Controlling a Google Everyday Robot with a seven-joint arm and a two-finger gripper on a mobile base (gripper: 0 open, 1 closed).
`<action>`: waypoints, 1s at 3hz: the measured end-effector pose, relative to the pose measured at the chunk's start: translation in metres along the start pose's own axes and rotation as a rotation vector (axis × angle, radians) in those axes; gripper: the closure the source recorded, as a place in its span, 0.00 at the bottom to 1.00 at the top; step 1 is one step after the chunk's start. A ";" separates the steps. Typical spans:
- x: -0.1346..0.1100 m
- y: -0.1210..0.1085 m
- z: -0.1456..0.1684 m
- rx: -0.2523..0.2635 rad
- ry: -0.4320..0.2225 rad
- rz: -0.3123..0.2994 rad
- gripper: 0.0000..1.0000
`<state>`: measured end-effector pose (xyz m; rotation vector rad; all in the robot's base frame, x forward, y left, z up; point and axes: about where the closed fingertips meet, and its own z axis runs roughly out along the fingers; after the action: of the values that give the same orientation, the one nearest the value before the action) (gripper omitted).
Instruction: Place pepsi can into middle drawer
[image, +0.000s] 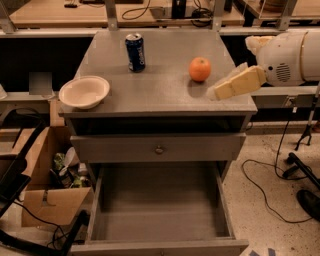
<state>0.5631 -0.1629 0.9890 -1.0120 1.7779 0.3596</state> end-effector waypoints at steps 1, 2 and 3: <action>0.001 0.000 -0.001 0.005 0.007 0.008 0.00; -0.001 0.002 0.006 0.000 -0.010 0.016 0.00; -0.014 -0.002 0.047 -0.018 -0.101 0.042 0.00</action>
Offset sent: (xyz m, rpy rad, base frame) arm 0.0068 0.0069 -0.0067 0.0448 0.0039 -0.0090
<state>0.5957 -0.1279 0.9808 -0.9530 1.7095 0.4461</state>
